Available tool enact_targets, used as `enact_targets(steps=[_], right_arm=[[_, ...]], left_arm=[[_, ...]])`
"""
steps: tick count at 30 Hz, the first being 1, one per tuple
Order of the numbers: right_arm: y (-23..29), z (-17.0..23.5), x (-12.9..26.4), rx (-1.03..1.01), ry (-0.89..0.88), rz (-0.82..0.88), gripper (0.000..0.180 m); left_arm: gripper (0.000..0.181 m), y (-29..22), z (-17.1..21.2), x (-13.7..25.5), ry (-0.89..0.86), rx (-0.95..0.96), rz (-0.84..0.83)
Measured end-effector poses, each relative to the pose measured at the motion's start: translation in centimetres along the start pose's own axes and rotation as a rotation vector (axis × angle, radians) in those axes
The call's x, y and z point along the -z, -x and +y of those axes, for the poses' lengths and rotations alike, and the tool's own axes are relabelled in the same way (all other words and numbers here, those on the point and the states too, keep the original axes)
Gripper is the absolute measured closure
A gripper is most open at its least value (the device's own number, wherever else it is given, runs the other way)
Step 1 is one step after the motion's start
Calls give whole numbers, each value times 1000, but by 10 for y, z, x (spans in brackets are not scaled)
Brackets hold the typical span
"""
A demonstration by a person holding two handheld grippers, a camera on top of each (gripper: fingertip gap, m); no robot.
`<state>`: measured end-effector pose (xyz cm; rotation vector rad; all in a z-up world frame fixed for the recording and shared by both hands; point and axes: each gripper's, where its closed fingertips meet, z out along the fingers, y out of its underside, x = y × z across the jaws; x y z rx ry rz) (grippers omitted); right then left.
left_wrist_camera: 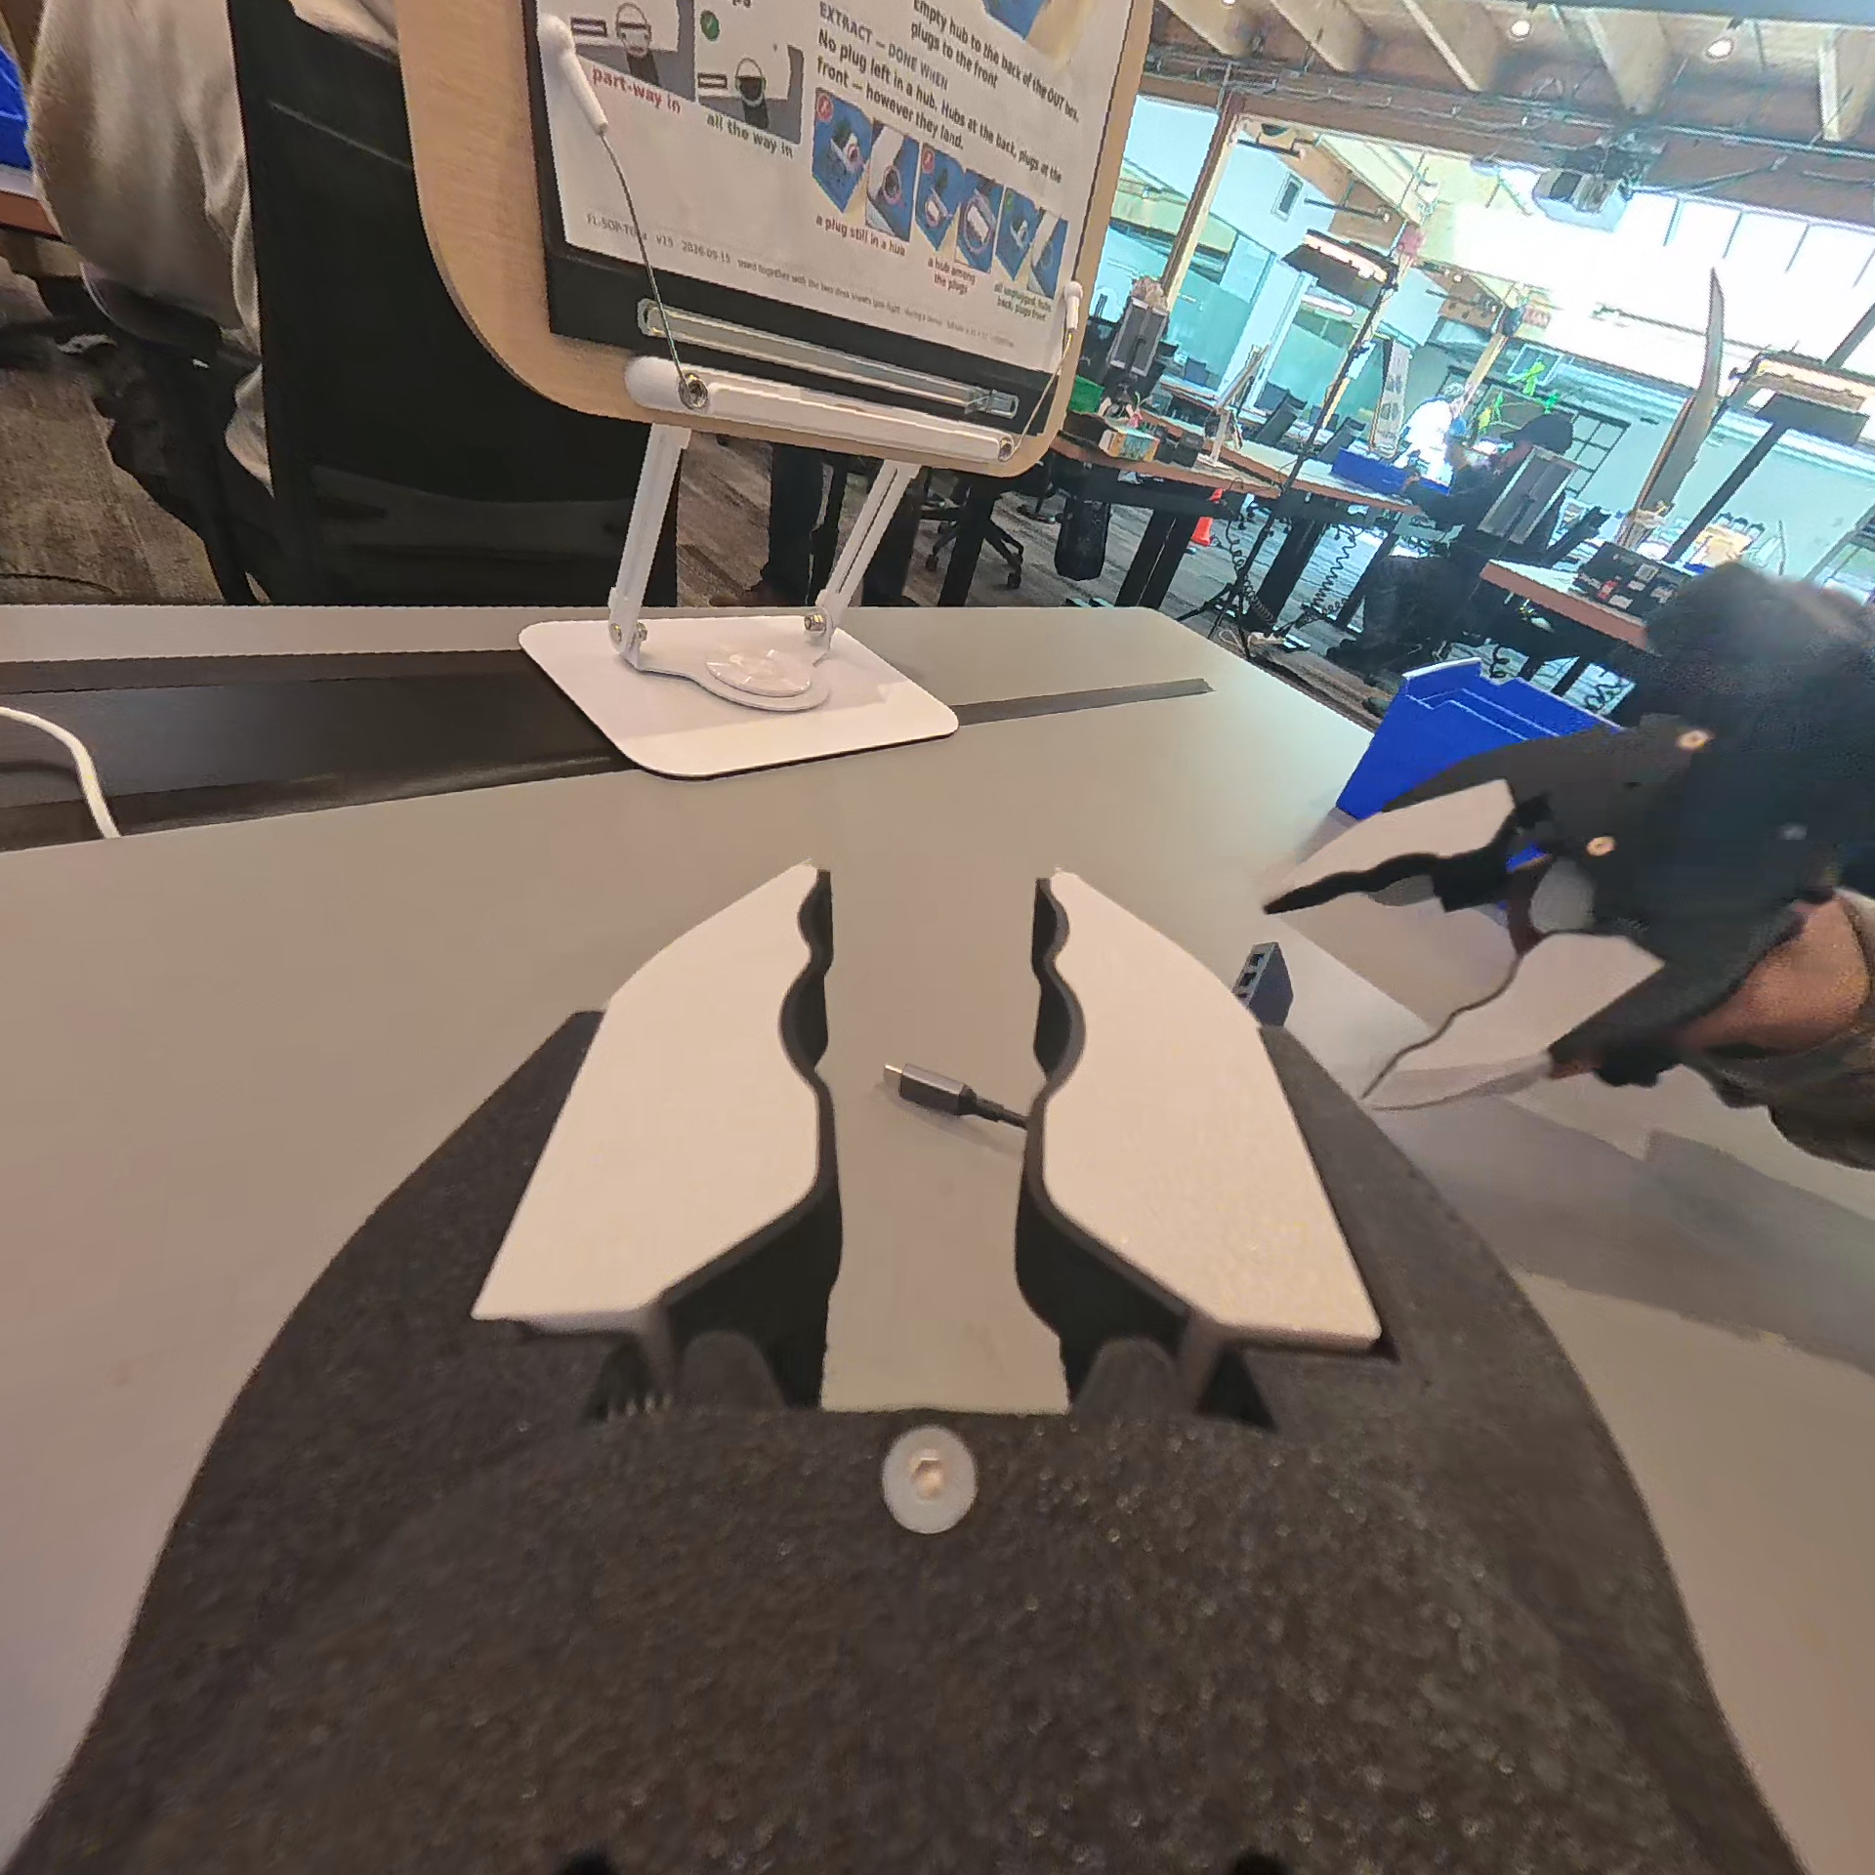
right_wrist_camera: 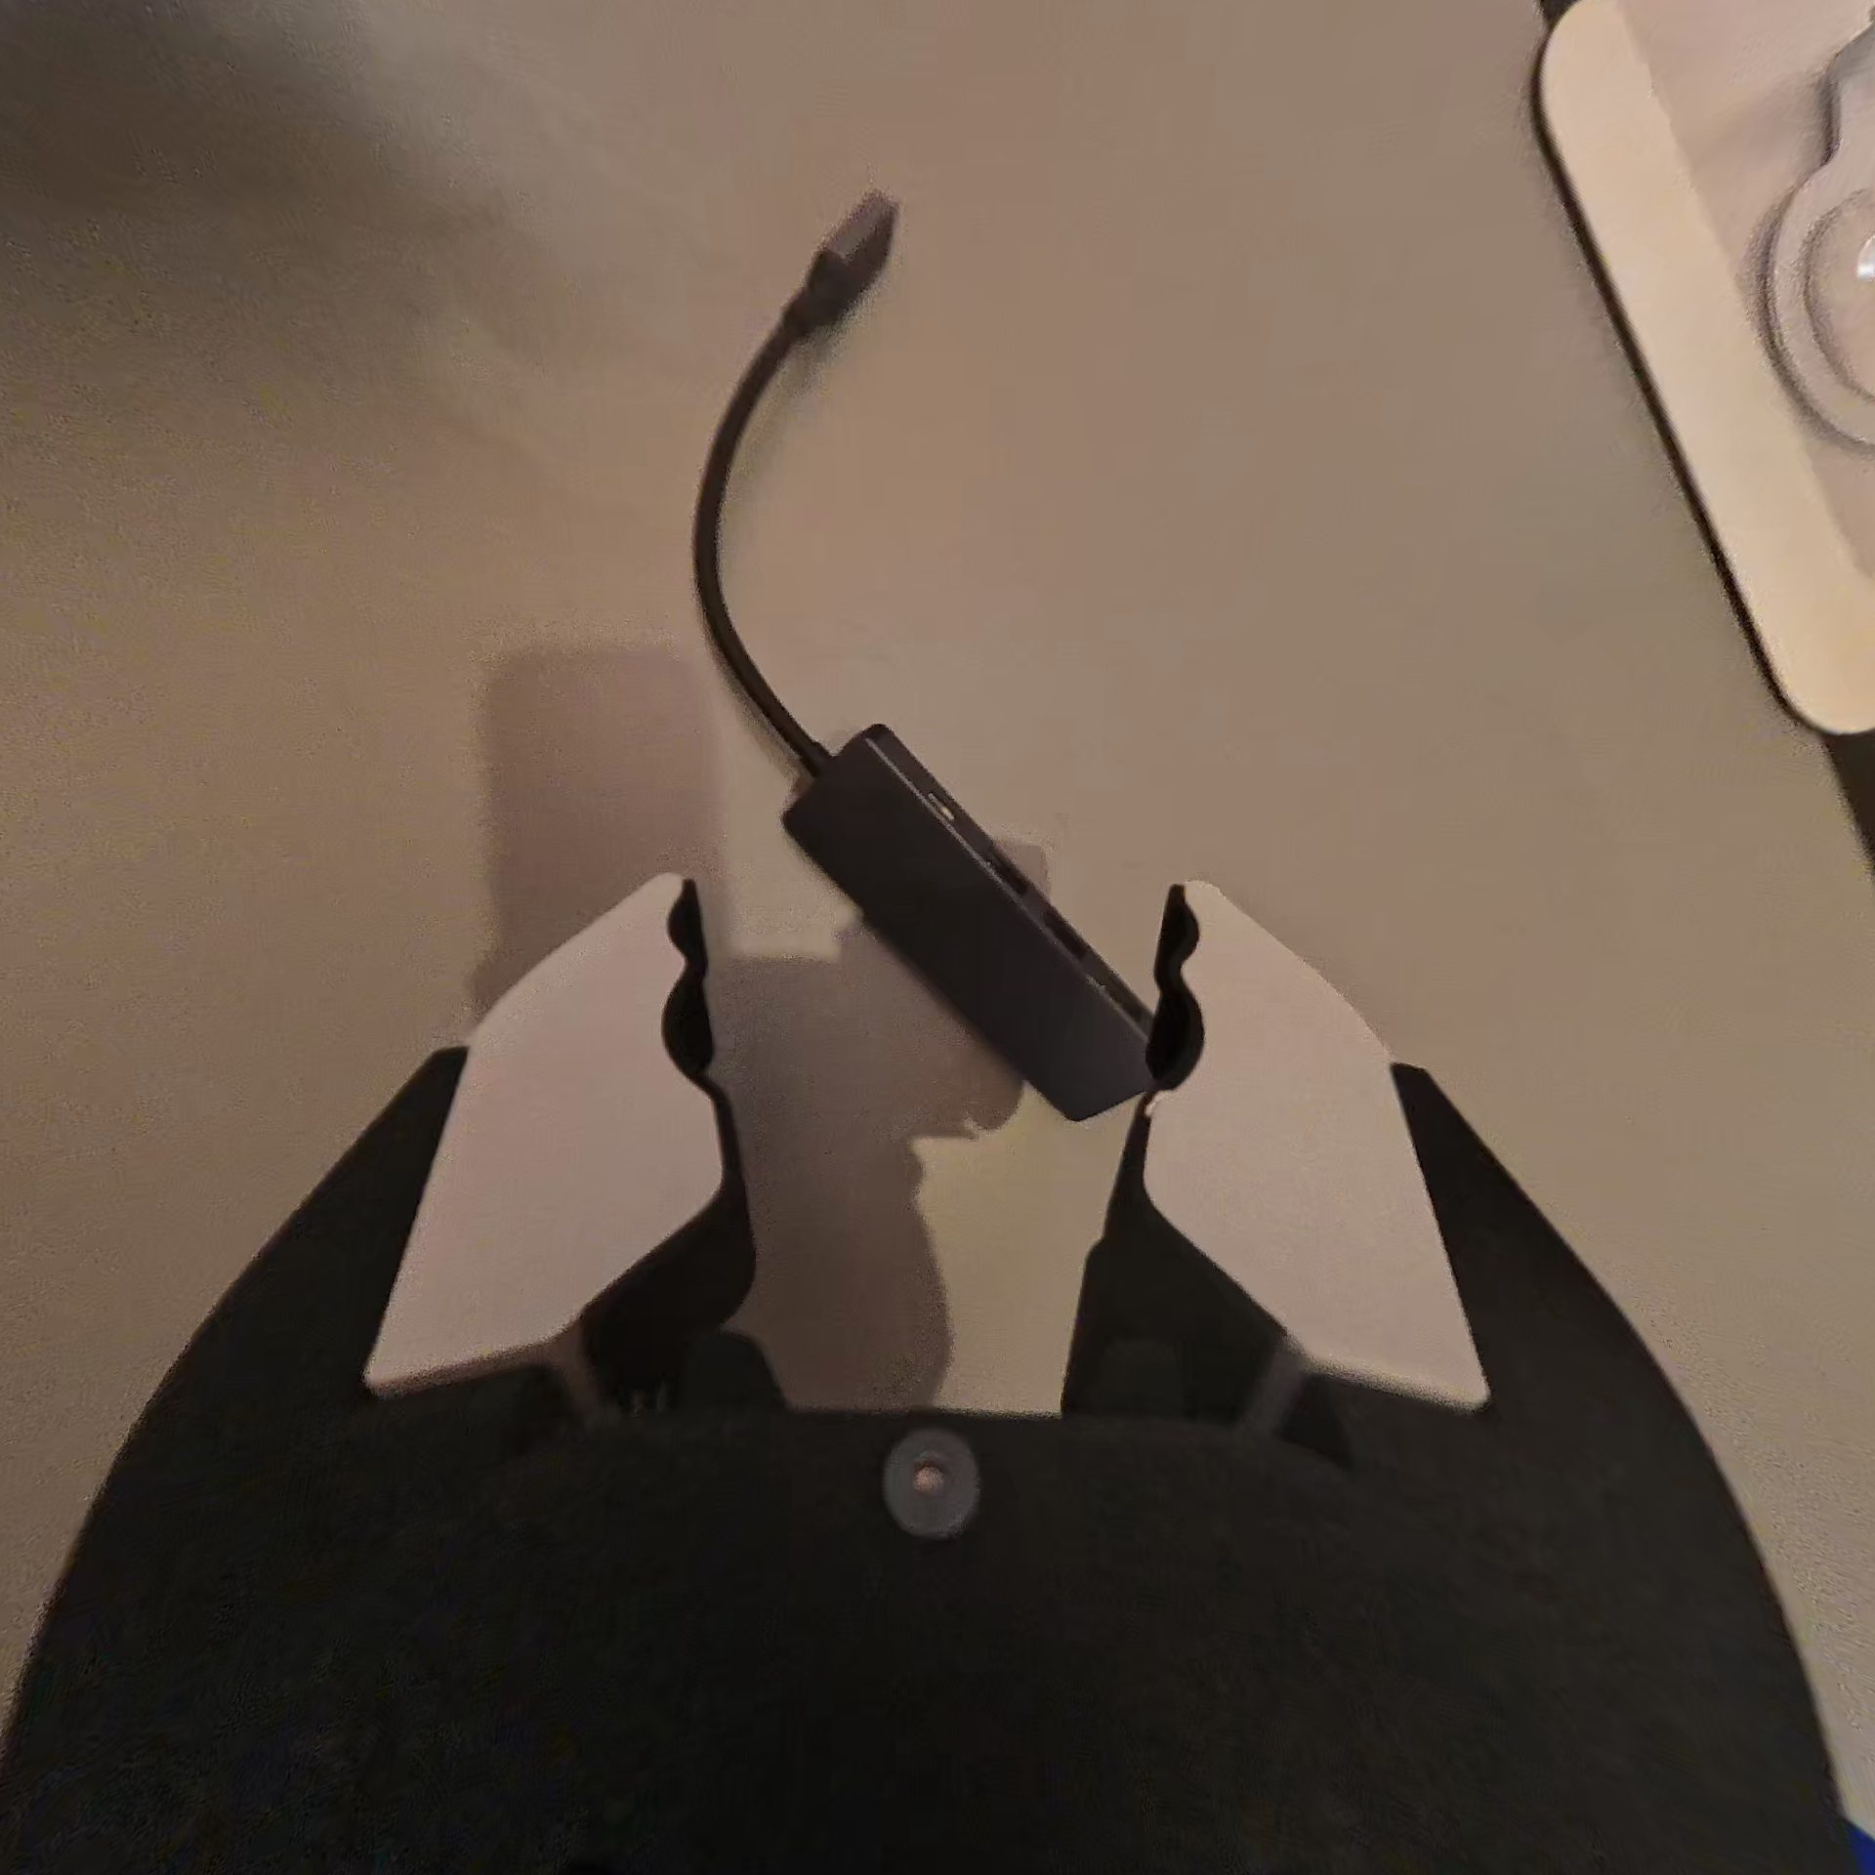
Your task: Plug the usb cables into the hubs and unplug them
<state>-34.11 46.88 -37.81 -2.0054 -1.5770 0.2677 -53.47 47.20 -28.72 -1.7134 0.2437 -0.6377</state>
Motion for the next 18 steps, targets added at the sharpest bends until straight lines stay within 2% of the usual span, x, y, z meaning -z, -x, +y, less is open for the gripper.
enact_targets(steps=[5, 11, 14, 18], right_arm=[[-1, 0, 36, -188, -306, -156, 92], [-22, 23, 56, -357, -587, -181, 106], [-25, 35, 59, -362, -628, -168, 108], [-21, 43, 59, -348, -624, -197, 108]], left_arm=[[144, -5, 5, -5, 30, -3, 23], [141, -42, -9, 0, 60, -63, 91], [140, -63, -30, 32, 99, -166, 83], [140, -30, -44, 111, 286, -363, -148]])
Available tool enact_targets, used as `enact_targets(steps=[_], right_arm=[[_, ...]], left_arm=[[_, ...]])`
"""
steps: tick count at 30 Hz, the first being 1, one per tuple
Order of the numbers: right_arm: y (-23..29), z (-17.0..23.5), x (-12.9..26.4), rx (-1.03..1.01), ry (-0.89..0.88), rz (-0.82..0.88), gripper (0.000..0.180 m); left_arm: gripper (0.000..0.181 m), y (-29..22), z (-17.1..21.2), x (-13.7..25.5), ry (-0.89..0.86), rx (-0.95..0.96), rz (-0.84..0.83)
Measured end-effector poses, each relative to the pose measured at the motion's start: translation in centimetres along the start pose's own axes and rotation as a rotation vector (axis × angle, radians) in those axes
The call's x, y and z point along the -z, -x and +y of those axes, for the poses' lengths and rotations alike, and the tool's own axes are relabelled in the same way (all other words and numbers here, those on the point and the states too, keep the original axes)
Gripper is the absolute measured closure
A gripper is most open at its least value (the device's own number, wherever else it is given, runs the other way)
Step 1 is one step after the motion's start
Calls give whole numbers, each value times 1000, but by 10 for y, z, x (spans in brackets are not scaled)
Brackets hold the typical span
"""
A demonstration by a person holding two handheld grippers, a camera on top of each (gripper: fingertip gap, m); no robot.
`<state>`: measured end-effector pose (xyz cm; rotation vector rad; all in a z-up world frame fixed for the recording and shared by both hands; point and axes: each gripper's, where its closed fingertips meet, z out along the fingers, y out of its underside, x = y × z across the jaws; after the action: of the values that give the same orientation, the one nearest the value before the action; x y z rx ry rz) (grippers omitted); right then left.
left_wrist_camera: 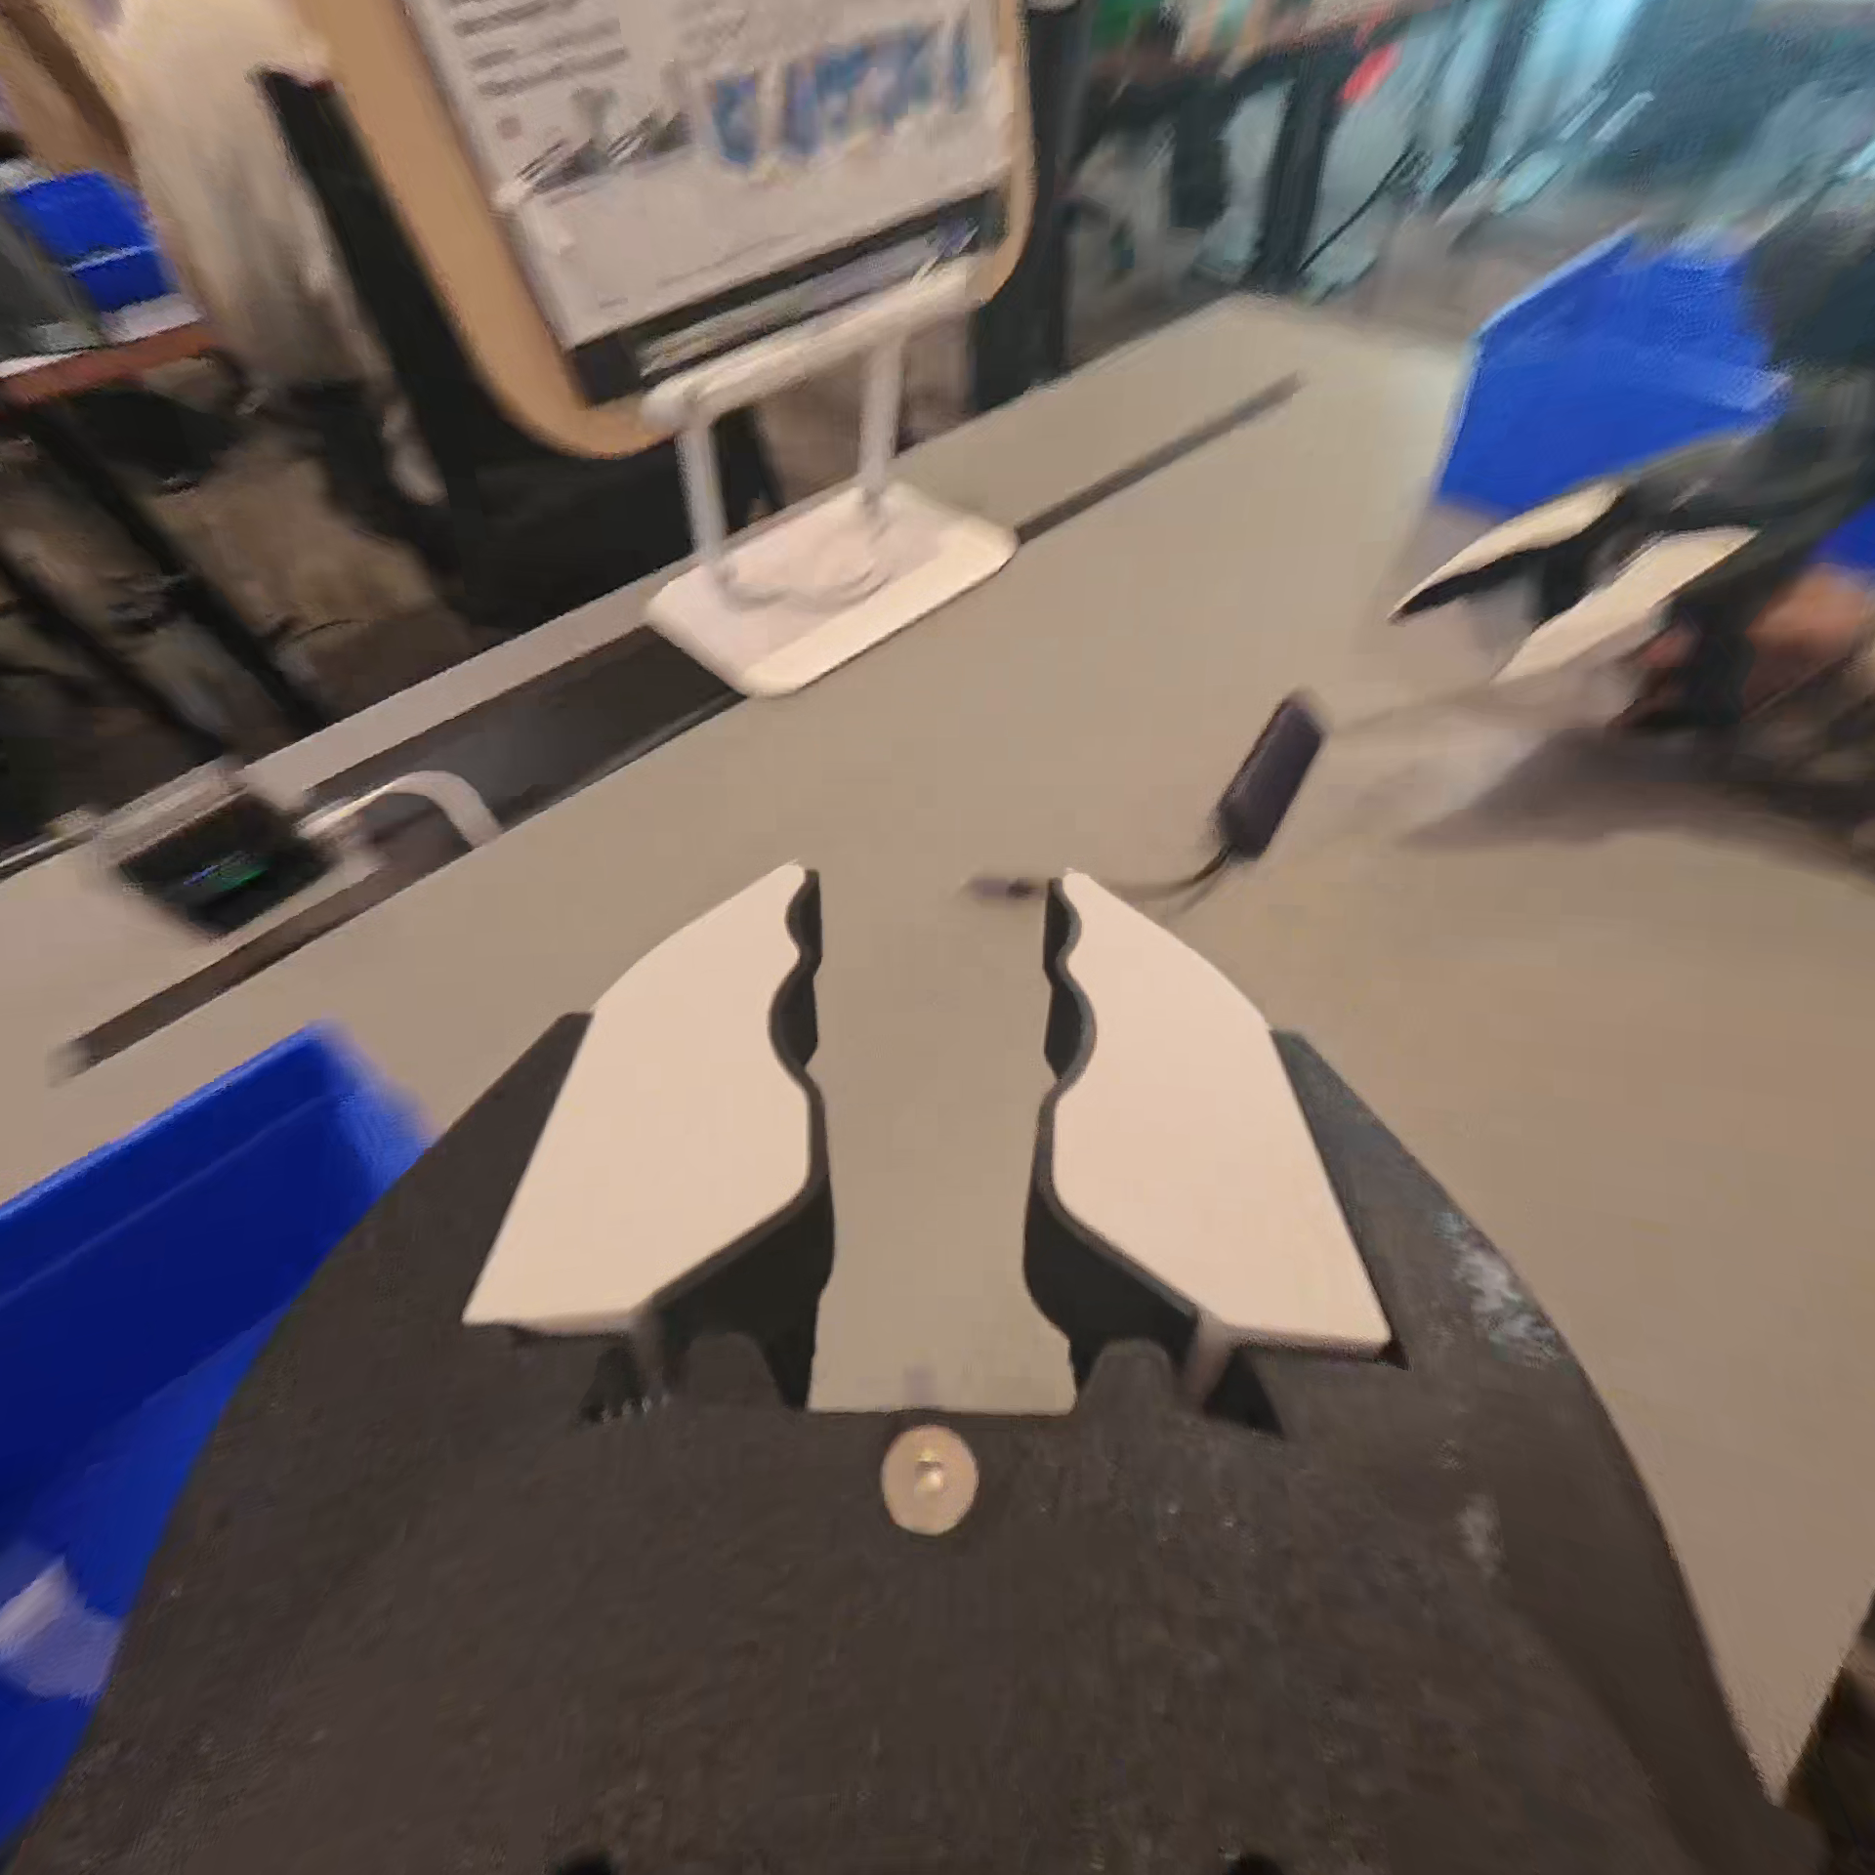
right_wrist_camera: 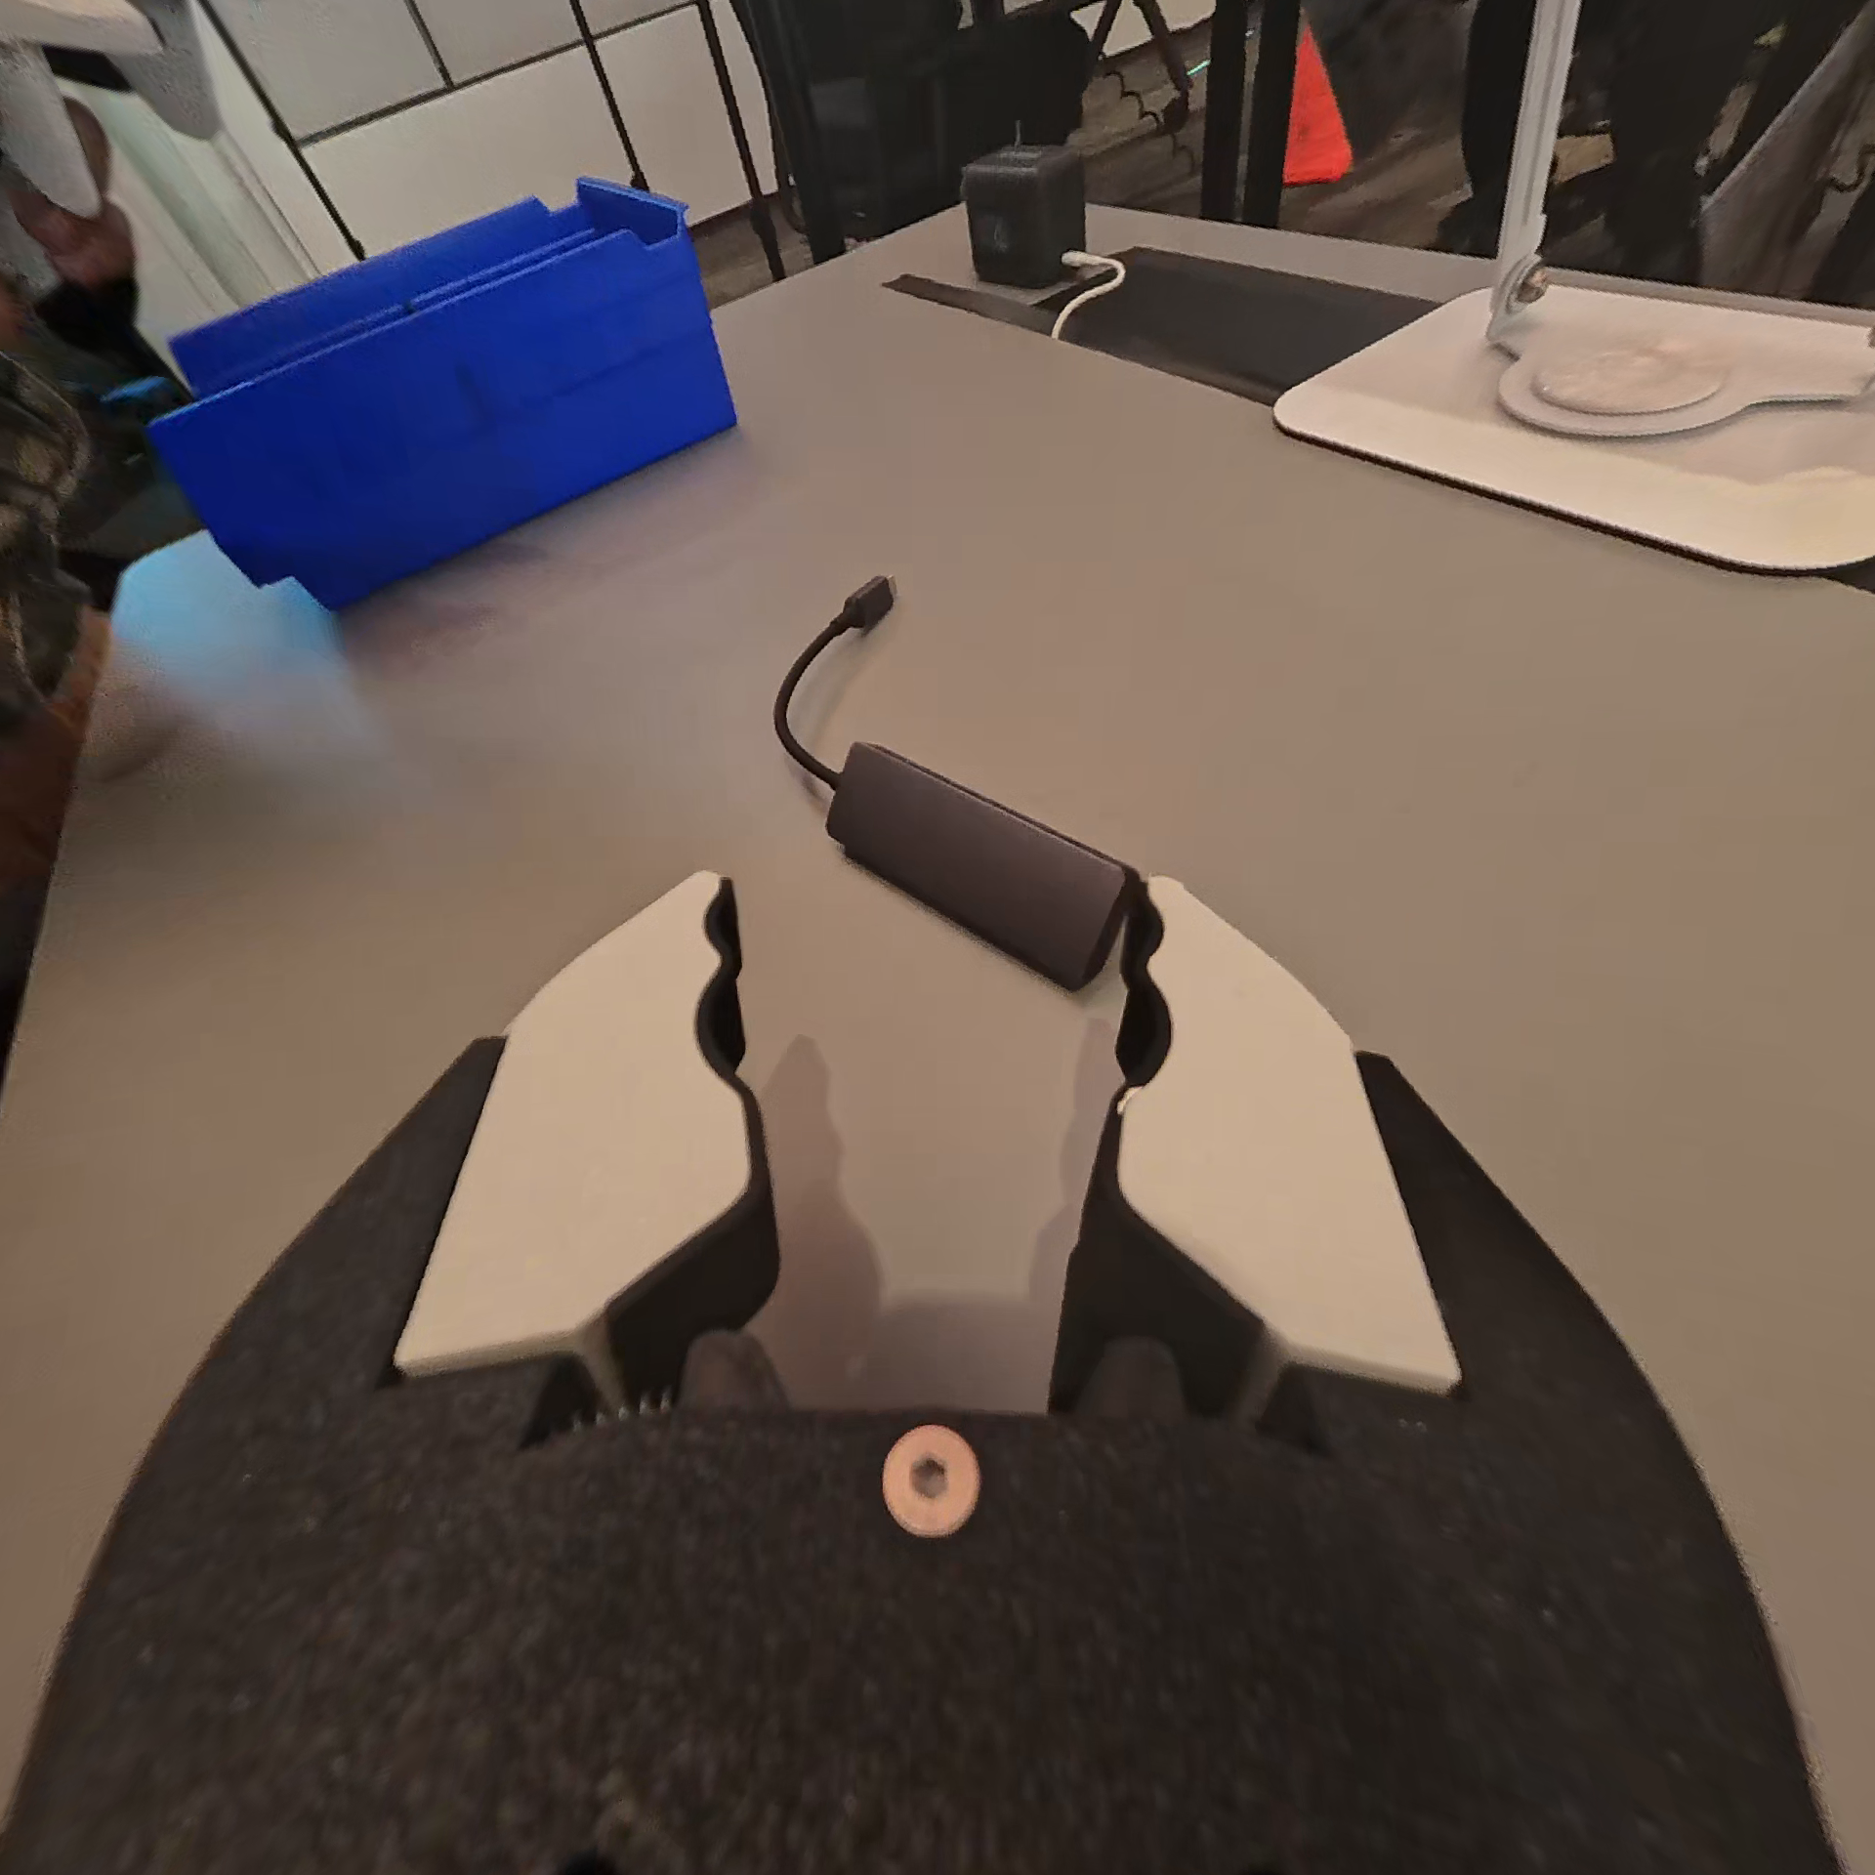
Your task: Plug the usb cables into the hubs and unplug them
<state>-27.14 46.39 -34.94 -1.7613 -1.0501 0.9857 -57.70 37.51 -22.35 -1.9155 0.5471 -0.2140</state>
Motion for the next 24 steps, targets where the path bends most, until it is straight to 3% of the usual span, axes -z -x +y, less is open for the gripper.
enact_targets(steps=[5, 9, 15, 24], right_arm=[[6, 0, 0, 18, 15, -25, 108], [11, 3, -3, 35, 39, -35, 109], [13, 7, -6, 80, 66, -14, 112], [10, 9, -6, 80, 74, -13, 114]], left_arm=[[138, 81, 81, 93, 401, 66, -187], [139, 110, 140, 133, 617, 230, -233], [139, 134, 182, 157, 744, 330, -322], [142, 149, 211, 174, 954, 182, -288]])
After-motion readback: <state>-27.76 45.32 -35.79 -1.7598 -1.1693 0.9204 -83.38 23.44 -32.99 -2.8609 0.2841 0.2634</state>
